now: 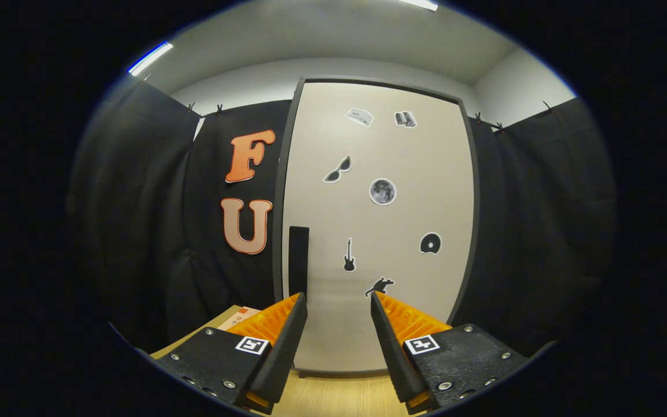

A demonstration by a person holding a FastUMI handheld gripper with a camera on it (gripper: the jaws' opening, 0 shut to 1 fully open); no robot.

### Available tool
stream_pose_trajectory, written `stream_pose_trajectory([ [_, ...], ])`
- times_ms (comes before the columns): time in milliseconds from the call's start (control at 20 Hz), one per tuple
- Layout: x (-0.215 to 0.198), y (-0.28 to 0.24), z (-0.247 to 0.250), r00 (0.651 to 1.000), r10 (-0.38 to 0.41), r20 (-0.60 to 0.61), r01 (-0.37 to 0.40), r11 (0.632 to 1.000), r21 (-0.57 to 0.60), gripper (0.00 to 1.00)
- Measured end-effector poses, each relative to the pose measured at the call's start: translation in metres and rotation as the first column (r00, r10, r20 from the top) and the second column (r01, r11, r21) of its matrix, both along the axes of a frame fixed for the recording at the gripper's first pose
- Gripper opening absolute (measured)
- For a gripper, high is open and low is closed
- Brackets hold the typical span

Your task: Open the shoe cabinet door, grab the shoes and put them into the shoe cabinet, then close the shoe cabinet door.

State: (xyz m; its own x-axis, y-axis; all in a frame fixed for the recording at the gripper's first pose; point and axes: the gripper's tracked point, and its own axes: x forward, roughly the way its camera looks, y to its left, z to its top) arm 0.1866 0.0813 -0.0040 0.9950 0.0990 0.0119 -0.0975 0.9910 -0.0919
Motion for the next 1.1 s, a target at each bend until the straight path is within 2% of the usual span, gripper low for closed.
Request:
stream_pose_trajectory([
  [350, -0.081, -0.027, 0.010, 1.000, -0.013, 0.025, 0.012, 0.999, 0.044, 0.72],
  [550, -0.115, -0.032, 0.015, 0.999, -0.019, 0.041, 0.016, 0.998, 0.060, 0.73],
  [800, -0.141, -0.038, 0.023, 0.999, -0.016, 0.049, 0.012, 0.998, 0.068, 0.74],
  [1100, -0.151, -0.043, 0.027, 0.999, -0.016, 0.051, 0.013, 0.998, 0.056, 0.76],
])
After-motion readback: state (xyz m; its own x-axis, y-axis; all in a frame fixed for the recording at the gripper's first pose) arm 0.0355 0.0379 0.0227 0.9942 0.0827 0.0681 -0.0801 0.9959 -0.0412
